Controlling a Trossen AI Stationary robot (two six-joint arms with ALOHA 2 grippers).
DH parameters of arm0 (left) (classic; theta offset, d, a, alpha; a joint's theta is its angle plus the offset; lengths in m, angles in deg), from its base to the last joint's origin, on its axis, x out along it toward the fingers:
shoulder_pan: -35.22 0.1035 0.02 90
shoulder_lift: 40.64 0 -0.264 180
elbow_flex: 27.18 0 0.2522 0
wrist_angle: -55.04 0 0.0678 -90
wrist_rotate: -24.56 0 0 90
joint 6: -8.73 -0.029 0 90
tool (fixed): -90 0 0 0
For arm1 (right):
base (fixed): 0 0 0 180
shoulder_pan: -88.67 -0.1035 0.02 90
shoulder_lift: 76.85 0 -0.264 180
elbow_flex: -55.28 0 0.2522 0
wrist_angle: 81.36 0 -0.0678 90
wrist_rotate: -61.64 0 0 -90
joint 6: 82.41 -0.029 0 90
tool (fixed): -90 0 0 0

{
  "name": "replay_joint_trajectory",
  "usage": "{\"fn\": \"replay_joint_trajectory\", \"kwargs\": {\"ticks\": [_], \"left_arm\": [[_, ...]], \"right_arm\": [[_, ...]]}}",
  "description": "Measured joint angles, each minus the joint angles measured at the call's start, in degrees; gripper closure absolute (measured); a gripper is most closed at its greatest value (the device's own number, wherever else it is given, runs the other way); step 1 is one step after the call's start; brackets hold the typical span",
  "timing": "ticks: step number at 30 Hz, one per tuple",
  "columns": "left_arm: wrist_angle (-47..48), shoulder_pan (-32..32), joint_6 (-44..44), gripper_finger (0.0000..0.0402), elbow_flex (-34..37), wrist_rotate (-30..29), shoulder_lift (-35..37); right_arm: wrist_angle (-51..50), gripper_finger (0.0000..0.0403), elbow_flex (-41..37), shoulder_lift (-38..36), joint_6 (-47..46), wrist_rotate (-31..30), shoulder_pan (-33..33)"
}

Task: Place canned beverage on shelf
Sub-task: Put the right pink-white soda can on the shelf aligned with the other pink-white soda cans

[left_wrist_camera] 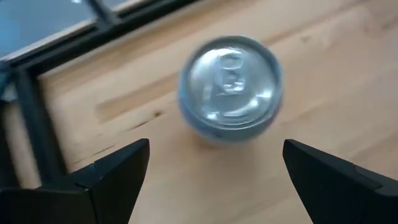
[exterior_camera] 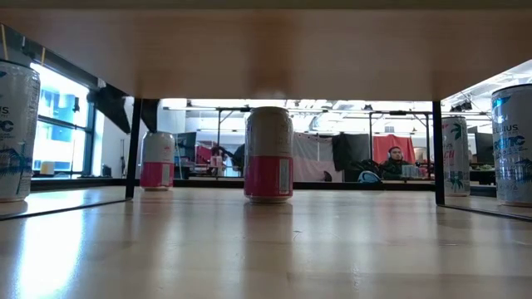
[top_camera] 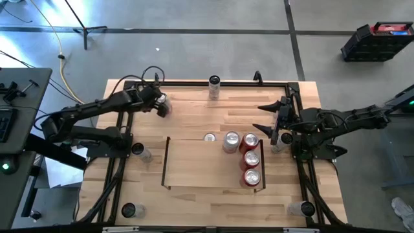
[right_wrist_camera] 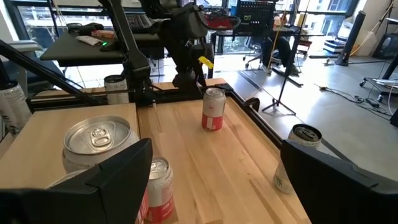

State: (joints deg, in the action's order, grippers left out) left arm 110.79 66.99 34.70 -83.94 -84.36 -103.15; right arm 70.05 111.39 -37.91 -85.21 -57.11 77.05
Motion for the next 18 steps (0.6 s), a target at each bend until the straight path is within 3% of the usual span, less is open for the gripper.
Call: {"fn": "replay_joint_trajectory", "kwargs": {"ticks": [10,18], "left_arm": [[-5.0,3.1,-8.7,0.0041,0.1,7.5,-9.4],[-10.4,-1.4,-10.4,0.0041,0.1,16.6,-10.2]], "right_arm": [[-2.1,0.0061,0.0,0.0,-2.3,0.0,0.0],[-1.6,0.0061,0.0,0.0,-2.3,0.0,0.0]]}}
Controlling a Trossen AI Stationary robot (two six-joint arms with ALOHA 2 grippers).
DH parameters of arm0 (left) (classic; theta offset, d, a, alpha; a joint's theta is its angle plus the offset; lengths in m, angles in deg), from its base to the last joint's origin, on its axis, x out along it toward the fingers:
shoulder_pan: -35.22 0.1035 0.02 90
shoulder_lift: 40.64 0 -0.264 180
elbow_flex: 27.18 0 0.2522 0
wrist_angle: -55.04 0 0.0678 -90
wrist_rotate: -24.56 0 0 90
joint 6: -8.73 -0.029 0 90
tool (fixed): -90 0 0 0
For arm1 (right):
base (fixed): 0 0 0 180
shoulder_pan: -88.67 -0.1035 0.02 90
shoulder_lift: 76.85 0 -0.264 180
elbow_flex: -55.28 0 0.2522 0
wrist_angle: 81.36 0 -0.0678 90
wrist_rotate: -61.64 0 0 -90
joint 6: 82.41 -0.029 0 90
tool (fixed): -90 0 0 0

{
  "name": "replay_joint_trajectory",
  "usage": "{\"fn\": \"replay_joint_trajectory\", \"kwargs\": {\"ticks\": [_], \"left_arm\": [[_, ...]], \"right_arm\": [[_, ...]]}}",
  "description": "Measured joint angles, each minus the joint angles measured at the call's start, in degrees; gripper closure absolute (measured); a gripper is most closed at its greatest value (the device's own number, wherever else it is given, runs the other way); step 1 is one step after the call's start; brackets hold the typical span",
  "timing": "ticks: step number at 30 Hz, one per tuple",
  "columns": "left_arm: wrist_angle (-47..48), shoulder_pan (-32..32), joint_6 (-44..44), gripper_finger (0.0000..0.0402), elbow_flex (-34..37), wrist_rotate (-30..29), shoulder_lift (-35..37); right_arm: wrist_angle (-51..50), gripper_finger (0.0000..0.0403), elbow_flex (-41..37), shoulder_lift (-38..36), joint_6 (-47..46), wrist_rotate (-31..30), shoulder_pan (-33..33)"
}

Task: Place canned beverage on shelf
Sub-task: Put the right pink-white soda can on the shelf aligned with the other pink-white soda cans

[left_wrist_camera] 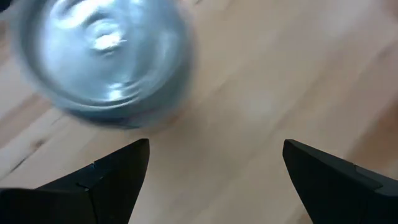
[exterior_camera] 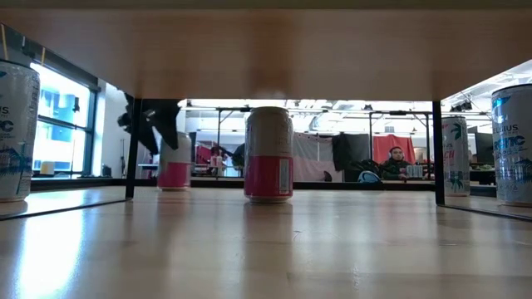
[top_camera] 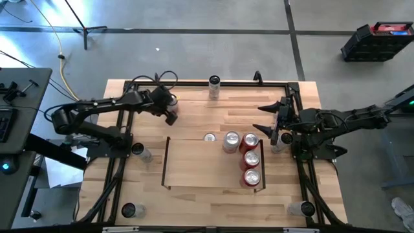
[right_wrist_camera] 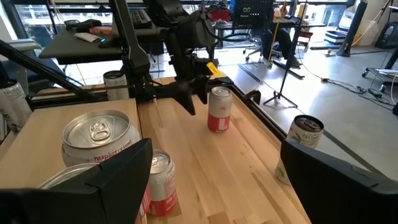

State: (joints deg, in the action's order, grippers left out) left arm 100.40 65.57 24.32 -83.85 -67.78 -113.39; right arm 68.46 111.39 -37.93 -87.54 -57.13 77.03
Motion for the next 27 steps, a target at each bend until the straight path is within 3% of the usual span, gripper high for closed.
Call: {"fn": "replay_joint_trajectory", "kwargs": {"ticks": [5,13,23,27], "left_arm": [[0.0,-3.0,-2.3,0.0041,-2.3,0.5,1.3],[4.6,-1.8,-4.5,0.0041,-6.1,-7.2,4.7],[2.9,3.5,-14.2,0.0041,-6.2,-6.6,4.0],[0.2,6.4,-14.3,0.0041,-6.2,-3.1,2.0]], "right_arm": [[1.2,0.0061,0.0,0.0,0.5,0.0,0.0],[1.3,0.0061,0.0,0.0,0.4,0.0,0.0],[1.3,0.0061,0.0,0.0,0.4,0.0,0.0],[1.3,0.0061,0.0,0.0,-0.5,0.0,0.0]]}}
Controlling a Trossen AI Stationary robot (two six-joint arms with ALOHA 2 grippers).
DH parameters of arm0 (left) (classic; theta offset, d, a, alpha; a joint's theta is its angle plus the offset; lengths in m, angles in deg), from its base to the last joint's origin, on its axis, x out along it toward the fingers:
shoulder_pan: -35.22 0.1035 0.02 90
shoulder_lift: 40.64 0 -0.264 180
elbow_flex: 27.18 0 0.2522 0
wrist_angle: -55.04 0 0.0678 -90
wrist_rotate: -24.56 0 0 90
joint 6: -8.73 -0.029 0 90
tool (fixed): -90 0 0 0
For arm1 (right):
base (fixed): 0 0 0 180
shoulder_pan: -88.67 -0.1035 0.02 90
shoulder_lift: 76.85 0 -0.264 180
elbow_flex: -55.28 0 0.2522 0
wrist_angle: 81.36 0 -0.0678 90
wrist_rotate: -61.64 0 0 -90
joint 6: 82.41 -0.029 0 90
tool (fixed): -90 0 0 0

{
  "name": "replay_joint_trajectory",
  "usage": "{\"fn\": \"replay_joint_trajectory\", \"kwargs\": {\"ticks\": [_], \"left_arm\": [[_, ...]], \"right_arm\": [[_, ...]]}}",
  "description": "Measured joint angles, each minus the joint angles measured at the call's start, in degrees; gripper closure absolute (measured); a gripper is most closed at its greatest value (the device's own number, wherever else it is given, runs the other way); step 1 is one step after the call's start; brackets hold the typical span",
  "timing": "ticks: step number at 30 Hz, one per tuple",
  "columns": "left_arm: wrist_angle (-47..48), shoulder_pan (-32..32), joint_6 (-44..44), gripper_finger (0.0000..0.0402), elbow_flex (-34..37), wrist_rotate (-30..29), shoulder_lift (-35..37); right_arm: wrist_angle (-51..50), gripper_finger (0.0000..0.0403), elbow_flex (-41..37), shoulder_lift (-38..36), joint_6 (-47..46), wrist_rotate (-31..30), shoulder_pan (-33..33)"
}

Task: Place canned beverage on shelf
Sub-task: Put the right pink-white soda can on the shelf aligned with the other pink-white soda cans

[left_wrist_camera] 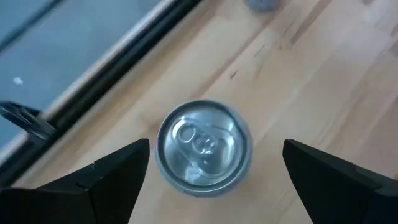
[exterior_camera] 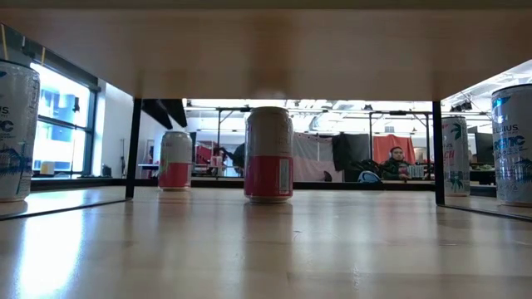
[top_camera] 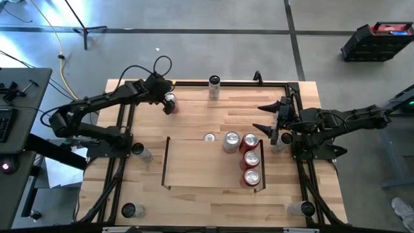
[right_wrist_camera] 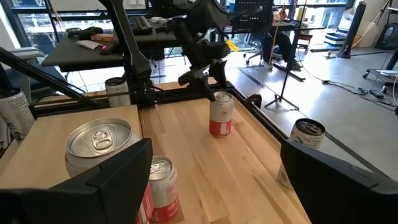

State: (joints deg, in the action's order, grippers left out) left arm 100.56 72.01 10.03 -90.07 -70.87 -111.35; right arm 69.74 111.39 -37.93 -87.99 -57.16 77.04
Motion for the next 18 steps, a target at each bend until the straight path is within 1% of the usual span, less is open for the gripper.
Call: {"fn": "replay_joint_trajectory", "kwargs": {"ticks": [6,9,13,18], "left_arm": [[-0.9,1.7,1.5,0.0041,0.0,0.7,-3.3],[-3.3,1.7,1.9,0.0041,0.0,0.7,-5.2],[-3.3,1.4,1.4,0.0041,0.0,0.7,-8.0],[-4.4,1.3,1.2,0.0041,0.0,0.6,-9.3]], "right_arm": [[0.0,0.0061,0.0,0.0,-2.0,0.0,0.0],[0.0,0.0061,0.0,0.0,-2.1,0.0,0.0],[0.2,0.0061,0.0,0.0,-2.2,0.0,0.0],[0.4,0.0061,0.0,0.0,-3.2,0.1,0.0]]}}
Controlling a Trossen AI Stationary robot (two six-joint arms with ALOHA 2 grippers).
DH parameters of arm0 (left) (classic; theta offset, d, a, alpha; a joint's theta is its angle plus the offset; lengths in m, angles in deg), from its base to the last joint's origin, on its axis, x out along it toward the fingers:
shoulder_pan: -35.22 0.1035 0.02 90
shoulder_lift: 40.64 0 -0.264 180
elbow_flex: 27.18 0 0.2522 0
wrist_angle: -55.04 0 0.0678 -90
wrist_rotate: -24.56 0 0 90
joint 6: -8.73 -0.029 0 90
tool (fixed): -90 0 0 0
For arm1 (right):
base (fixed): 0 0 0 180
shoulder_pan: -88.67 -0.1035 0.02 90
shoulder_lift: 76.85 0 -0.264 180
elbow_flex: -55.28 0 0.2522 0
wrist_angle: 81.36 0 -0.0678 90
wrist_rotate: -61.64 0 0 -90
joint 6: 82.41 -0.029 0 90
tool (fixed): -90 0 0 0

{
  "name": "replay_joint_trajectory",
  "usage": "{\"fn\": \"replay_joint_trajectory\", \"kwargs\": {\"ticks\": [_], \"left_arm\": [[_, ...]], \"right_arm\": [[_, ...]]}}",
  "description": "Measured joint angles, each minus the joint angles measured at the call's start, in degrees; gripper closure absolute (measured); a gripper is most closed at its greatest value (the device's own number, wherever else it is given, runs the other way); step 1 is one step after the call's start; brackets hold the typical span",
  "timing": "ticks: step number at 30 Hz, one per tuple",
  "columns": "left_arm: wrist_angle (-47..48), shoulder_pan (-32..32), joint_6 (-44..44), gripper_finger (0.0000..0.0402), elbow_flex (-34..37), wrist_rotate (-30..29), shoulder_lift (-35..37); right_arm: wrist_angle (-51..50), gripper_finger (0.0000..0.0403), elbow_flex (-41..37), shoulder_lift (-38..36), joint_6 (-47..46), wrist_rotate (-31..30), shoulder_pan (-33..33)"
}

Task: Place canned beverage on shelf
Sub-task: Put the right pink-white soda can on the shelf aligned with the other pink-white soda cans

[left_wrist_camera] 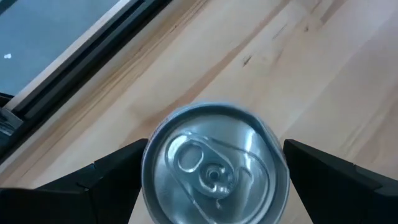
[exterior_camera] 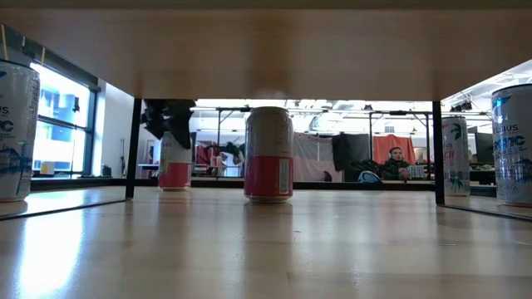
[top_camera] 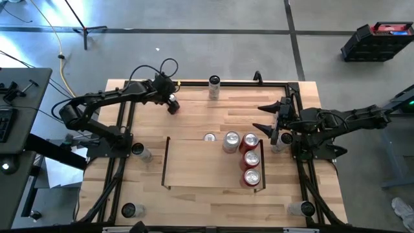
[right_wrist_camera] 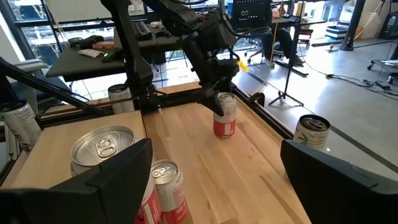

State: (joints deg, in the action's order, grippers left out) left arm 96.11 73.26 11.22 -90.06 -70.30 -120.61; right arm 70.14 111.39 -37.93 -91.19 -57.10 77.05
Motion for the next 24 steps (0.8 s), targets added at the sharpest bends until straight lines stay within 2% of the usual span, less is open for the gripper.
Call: {"fn": "replay_joint_trajectory", "kwargs": {"ticks": [4,10,15,24], "left_arm": [[-0.2,-0.2,0.6,0.0052,0.0,-0.2,-0.1],[1.5,-3.4,2.8,0.0121,0.0,-0.7,0.4],[3.8,-6.4,3.8,0.0122,-0.6,-0.7,2.1],[13.3,-15.7,3.4,0.0122,-16.1,-2.4,11.7]], "right_arm": [[0.0,0.0061,0.0,0.0,0.1,0.0,0.0],[0.0,0.0061,0.0,0.0,0.0,0.0,0.0],[0.0,0.0061,0.0,0.0,0.0,0.0,0.0],[0.5,0.0061,0.0,-0.1,2.2,-1.1,0.0]]}}
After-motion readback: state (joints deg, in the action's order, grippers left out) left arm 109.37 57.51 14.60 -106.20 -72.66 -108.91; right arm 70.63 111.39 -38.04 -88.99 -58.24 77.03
